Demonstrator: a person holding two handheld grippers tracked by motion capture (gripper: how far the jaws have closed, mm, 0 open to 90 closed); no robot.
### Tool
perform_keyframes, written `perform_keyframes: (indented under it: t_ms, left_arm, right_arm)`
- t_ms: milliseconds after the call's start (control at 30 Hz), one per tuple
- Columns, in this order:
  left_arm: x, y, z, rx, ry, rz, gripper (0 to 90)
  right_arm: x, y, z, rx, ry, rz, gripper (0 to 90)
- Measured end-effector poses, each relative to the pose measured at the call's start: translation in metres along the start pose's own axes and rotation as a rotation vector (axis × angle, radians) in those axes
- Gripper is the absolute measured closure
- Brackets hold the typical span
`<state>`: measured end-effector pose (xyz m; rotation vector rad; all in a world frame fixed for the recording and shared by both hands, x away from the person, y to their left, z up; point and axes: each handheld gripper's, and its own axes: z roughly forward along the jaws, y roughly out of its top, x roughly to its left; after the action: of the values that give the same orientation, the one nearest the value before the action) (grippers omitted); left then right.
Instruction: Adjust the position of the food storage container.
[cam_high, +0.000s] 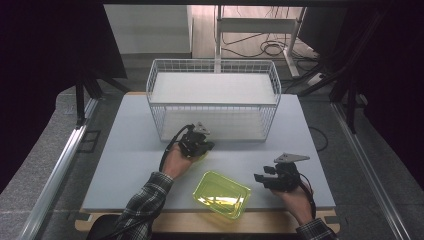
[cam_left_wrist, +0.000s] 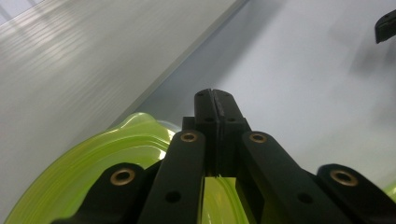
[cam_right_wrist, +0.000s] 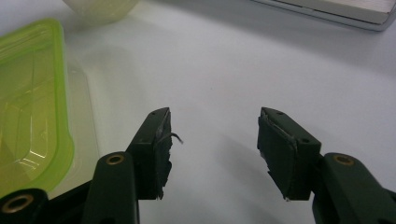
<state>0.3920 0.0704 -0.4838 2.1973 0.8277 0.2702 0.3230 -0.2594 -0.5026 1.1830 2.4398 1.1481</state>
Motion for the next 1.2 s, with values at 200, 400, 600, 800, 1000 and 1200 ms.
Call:
perform_keyframes:
  t_ms: [200,400,600,800,1000,1200]
  left_arm:
    - [0.01,-0.016,-0.016,0.0,0.023,-0.035,90.0]
    - [0.022,-0.033,-0.033,-0.007,0.049,-0.081,90.0]
    - [0.035,-0.047,-0.045,-0.022,0.068,-0.128,90.0]
    - [0.021,-0.045,-0.063,-0.089,0.066,-0.098,90.0]
    - [-0.008,-0.053,-0.07,-0.102,0.024,-0.044,89.9]
    - [-0.033,-0.078,-0.069,-0.088,-0.018,-0.038,89.9]
  right_arm:
    - [0.001,0.0,0.001,0.004,-0.001,-0.004,44.4]
    - [0.002,0.0,0.001,0.004,-0.002,-0.006,44.4]
    - [0.003,0.001,0.001,0.007,-0.005,-0.01,45.6]
    - [0.008,0.003,-0.005,0.0,-0.004,-0.015,60.6]
    - [0.021,0.001,-0.016,0.011,0.038,-0.028,83.1]
    - [0.035,-0.01,-0.024,0.049,0.072,-0.009,89.0]
